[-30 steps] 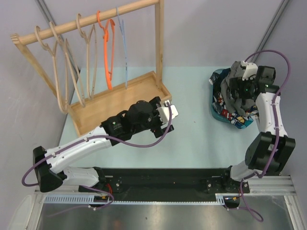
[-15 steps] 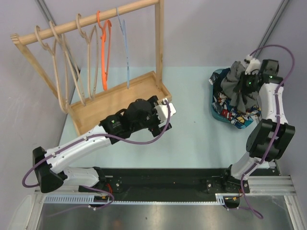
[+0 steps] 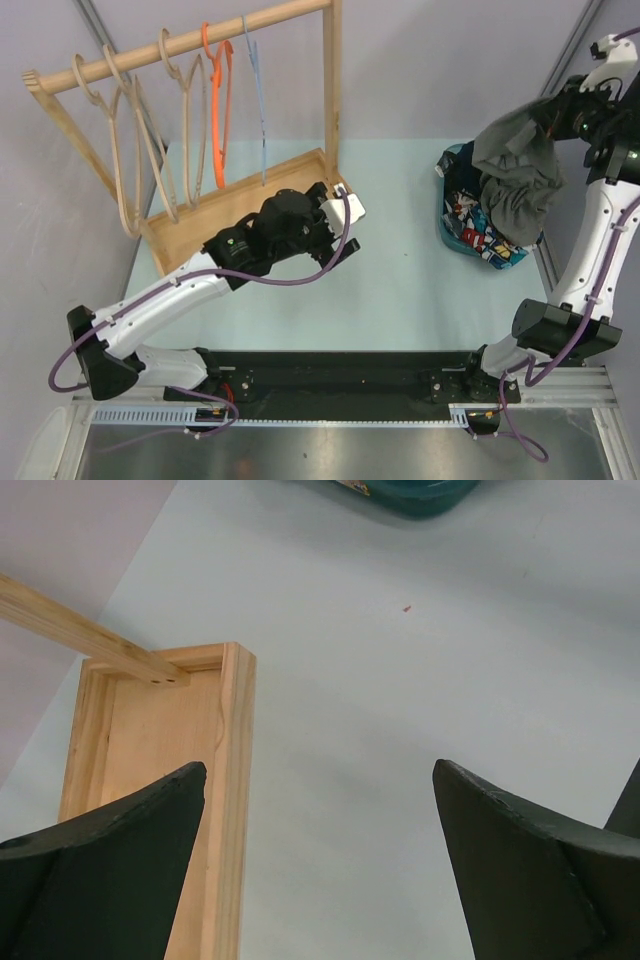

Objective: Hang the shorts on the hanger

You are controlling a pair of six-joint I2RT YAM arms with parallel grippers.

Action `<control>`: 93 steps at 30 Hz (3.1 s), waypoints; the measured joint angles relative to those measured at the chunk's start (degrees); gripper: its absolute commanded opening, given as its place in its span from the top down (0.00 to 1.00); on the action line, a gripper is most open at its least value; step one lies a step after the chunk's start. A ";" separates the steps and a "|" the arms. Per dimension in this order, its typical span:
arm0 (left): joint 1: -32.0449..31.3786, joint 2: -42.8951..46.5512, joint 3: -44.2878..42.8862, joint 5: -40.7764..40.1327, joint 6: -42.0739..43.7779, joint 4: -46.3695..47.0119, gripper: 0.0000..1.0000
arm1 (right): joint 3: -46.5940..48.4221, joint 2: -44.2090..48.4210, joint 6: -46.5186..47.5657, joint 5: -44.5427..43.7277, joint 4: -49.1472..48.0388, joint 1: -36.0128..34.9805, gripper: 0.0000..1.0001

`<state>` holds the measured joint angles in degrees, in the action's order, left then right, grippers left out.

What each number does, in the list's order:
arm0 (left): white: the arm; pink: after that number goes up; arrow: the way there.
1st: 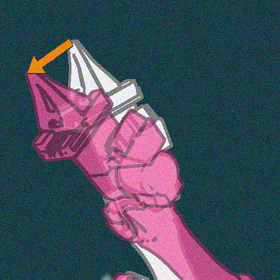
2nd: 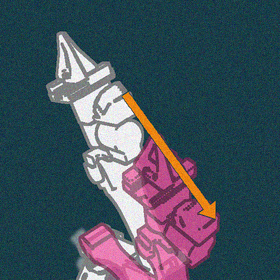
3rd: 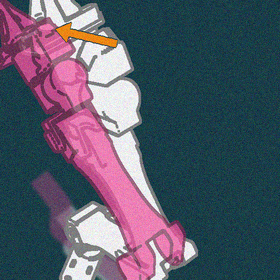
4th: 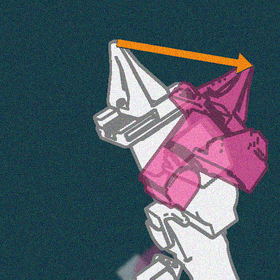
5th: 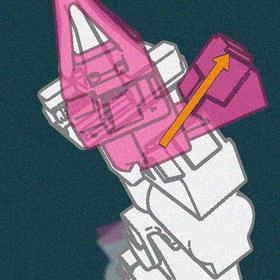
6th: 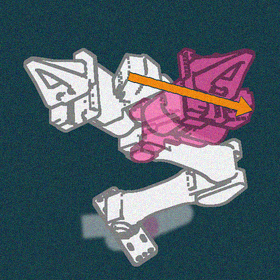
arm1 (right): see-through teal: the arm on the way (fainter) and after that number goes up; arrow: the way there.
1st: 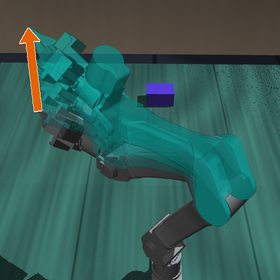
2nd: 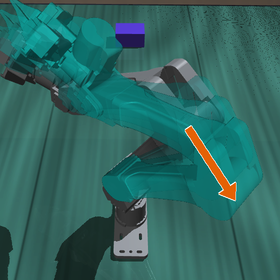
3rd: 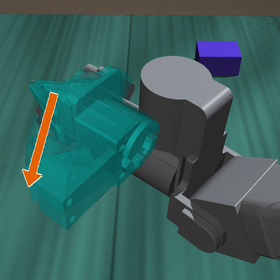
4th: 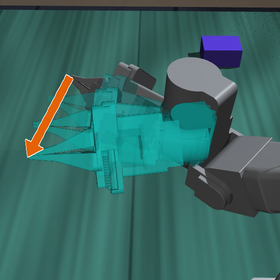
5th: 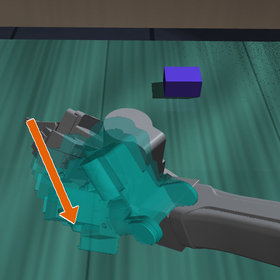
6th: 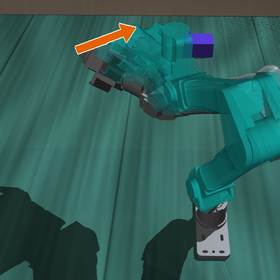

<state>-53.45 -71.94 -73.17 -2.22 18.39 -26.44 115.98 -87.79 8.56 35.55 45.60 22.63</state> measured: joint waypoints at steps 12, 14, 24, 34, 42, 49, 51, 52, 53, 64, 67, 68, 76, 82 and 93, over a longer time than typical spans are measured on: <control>0.24 -1.77 -3.80 1.70 -2.56 -0.79 0.00 | 24.28 -2.91 -13.44 7.13 -5.64 0.00 1.00; 0.44 -1.84 -4.28 2.47 -3.02 -0.85 0.00 | 24.57 -2.67 -17.42 9.42 -9.33 -0.13 1.00; 4.15 -1.09 -6.27 10.62 -2.84 -5.42 0.00 | 10.54 1.70 -22.95 16.96 -13.70 -16.26 1.00; 5.11 12.00 5.81 21.70 6.86 -9.57 0.01 | -23.76 19.28 -4.26 18.73 3.93 -27.89 1.00; 5.11 11.26 9.90 26.03 15.43 -17.62 0.01 | -42.10 33.03 29.83 2.19 28.39 -27.87 0.08; 5.20 8.57 11.54 27.76 19.15 -21.33 0.02 | -43.65 22.67 32.79 -7.54 27.61 -28.59 0.00; 5.64 8.61 12.39 28.06 19.23 -21.40 0.02 | -43.41 21.79 29.07 -8.61 24.09 -32.63 0.00; 6.08 8.61 12.79 28.17 19.23 -21.44 0.02 | -43.21 21.27 26.95 -9.20 21.70 -35.41 0.00; 6.67 8.61 13.11 28.20 19.23 -21.46 0.02 | -43.08 20.26 24.52 -10.25 18.34 -38.62 0.00; 9.22 12.37 15.02 27.89 19.63 -21.55 0.02 | -40.89 -0.63 13.33 -17.68 -11.72 -53.13 0.01; 9.22 14.14 15.63 27.21 19.56 -21.51 0.02 | -38.75 -6.45 12.41 -18.12 -14.82 -53.90 0.22; 9.22 14.84 15.87 26.75 19.52 -21.49 0.02 | -37.83 -8.50 11.98 -18.18 -15.43 -53.92 0.32; 9.22 17.84 18.97 25.75 18.71 -20.68 0.02 | -30.45 -13.68 12.07 -16.46 -9.68 -52.19 1.00; 9.25 17.16 19.19 25.83 18.56 -18.82 0.02 | -24.59 -8.94 11.43 -11.41 -4.63 -46.45 0.64; 9.25 12.61 18.25 26.47 18.51 -17.51 0.02 | -24.68 -8.66 9.46 -13.79 -5.16 -48.74 0.00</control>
<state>-44.21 -59.33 -54.92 24.25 36.91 -43.94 91.31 -96.44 18.02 21.76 40.45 -26.11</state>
